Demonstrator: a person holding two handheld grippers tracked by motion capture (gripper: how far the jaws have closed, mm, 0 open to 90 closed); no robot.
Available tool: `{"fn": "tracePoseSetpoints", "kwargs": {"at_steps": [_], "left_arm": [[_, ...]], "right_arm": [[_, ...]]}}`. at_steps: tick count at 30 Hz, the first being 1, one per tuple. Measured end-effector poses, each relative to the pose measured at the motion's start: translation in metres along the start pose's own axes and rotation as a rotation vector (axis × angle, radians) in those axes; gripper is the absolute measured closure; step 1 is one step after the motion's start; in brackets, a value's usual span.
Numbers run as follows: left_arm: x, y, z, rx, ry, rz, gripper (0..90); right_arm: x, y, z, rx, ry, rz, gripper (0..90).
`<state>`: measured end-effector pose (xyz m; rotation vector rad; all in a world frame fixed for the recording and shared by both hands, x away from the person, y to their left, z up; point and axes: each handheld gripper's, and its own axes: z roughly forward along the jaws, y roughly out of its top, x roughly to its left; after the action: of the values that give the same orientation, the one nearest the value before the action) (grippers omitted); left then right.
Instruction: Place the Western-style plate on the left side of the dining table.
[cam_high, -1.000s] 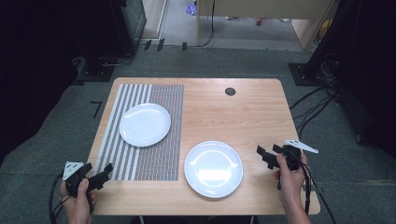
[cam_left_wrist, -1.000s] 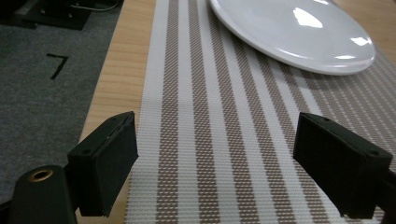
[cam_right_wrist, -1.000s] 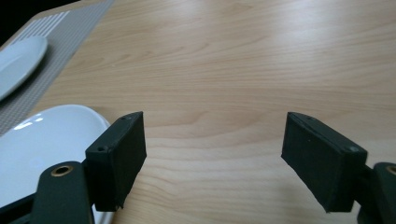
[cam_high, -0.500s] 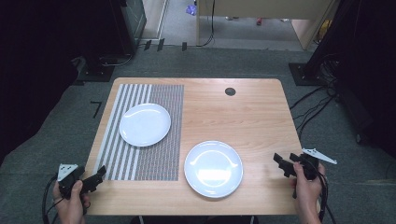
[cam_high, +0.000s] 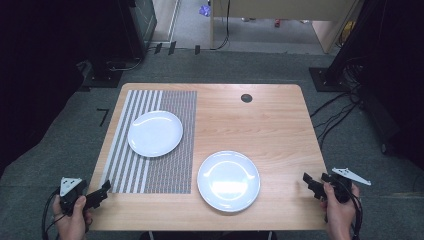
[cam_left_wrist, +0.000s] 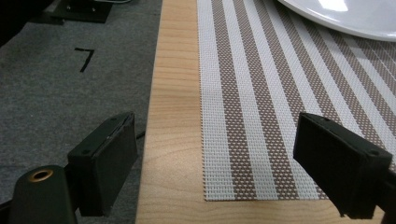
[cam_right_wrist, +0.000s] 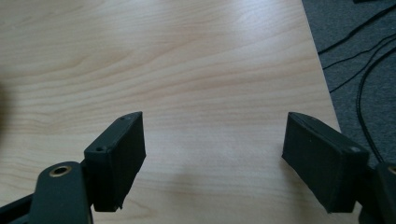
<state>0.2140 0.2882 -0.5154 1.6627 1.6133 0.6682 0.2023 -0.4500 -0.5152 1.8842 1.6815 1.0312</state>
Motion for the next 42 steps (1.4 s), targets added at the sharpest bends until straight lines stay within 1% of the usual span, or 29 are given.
{"fn": "tracePoseSetpoints", "kwargs": {"at_steps": [3,6,8,9,11,12,14,16,27,42], "left_arm": [[-0.002,0.0,0.0,0.007,0.003,0.017,14.0],[-0.004,0.0,0.001,0.019,0.009,0.039,14.0],[-0.007,0.0,0.002,0.035,0.012,0.059,14.0],[-0.008,0.0,0.002,0.039,0.013,0.067,14.0],[-0.011,0.0,0.003,0.055,0.016,0.087,14.0],[-0.011,-0.001,0.004,0.062,0.018,0.094,14.0],[-0.013,-0.001,0.005,0.077,0.023,0.105,14.0],[-0.014,-0.001,0.005,0.084,0.028,0.115,14.0],[-0.014,-0.001,0.005,0.086,0.026,0.115,13.9],[-0.014,-0.001,0.005,0.085,0.024,0.115,13.9]], "right_arm": [[0.0,-0.005,0.0,0.016,-0.013,-0.007,20.5],[0.002,-0.007,0.0,0.014,-0.031,-0.031,20.5],[0.005,-0.009,0.001,0.014,-0.053,-0.06,20.3],[0.008,-0.01,0.002,0.014,-0.074,-0.087,20.1],[0.011,-0.011,0.003,0.014,-0.098,-0.117,19.2],[0.014,-0.013,0.005,0.011,-0.115,-0.145,18.3],[0.016,-0.014,0.006,0.013,-0.133,-0.165,18.1],[0.017,-0.014,0.006,0.016,-0.142,-0.175,17.9],[0.018,-0.015,0.006,0.018,-0.133,-0.184,17.8],[0.018,-0.015,0.006,0.019,-0.133,-0.185,17.8]]}}
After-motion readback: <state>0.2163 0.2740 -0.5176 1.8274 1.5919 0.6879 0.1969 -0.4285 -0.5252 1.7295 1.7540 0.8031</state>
